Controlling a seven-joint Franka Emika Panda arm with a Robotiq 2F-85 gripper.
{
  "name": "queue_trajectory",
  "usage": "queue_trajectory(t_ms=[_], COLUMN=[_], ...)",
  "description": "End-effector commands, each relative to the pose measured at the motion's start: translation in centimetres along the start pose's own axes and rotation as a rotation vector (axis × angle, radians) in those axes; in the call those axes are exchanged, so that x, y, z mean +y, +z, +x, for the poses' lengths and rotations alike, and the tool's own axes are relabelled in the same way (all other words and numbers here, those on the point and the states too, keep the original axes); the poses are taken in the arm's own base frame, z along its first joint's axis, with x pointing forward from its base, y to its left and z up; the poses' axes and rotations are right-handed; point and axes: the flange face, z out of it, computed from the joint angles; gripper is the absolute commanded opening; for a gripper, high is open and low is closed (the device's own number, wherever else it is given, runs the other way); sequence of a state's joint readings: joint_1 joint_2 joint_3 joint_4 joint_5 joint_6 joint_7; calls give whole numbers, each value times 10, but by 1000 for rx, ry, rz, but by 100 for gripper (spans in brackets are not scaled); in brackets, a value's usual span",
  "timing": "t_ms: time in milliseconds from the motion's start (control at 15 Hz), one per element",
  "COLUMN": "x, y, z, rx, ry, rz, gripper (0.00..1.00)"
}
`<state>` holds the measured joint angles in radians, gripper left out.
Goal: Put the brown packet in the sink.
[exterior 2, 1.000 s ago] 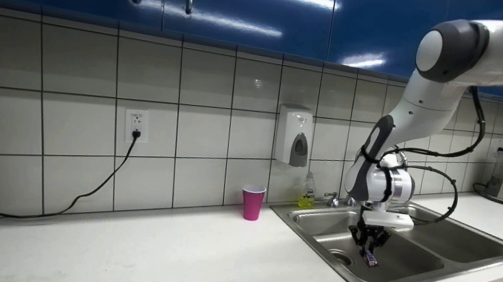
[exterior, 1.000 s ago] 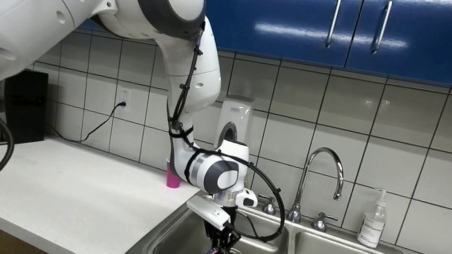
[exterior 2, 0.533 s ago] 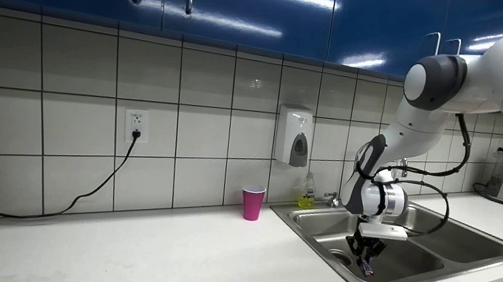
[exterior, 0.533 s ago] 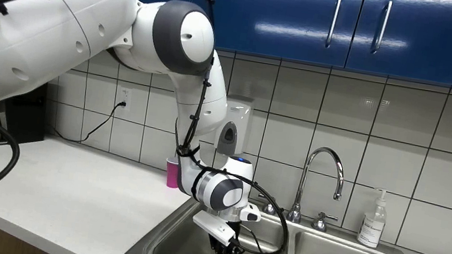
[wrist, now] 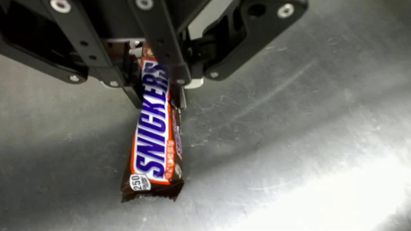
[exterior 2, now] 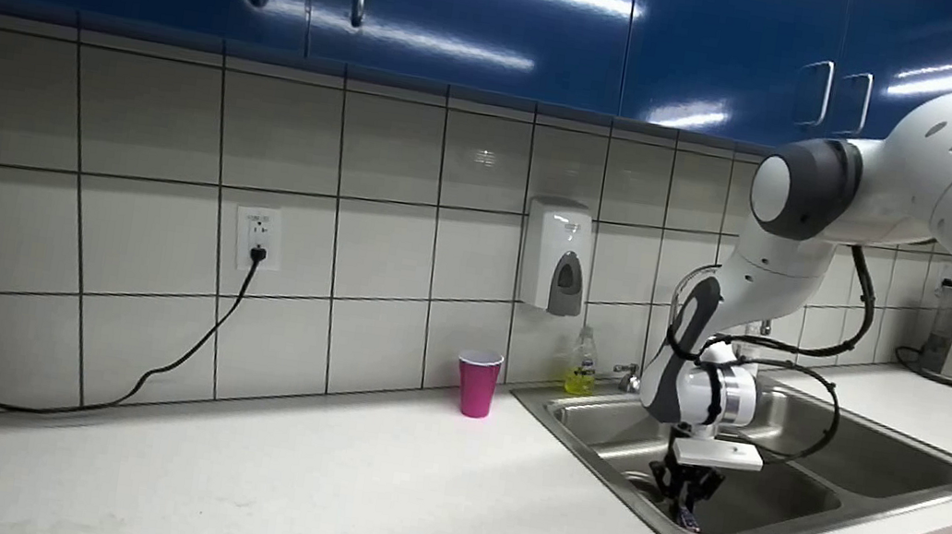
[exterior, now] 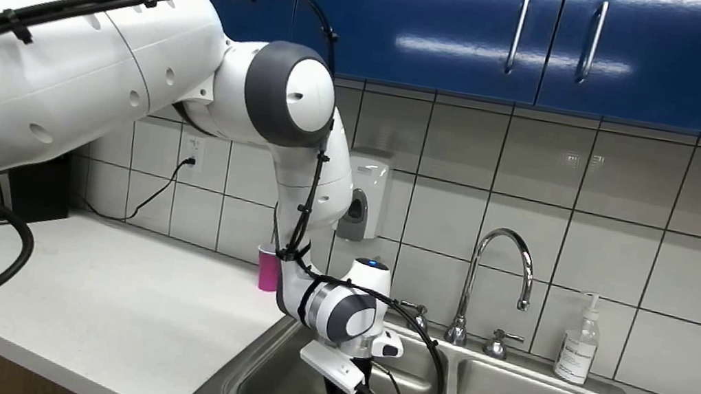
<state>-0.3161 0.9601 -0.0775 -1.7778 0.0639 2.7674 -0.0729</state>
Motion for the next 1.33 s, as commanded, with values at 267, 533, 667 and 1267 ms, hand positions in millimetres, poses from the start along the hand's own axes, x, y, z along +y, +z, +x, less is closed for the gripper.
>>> queue_trajectory(t_ms=[267, 533, 667, 1267], x=[2, -3, -7, -20], y=[1, -8, -12, -52], z=[11, 11, 12, 16], rx=[3, 9, 14, 51], ry=[-14, -42, -76, -250], rz=[9, 14, 18, 18], gripper=[62, 93, 100, 100])
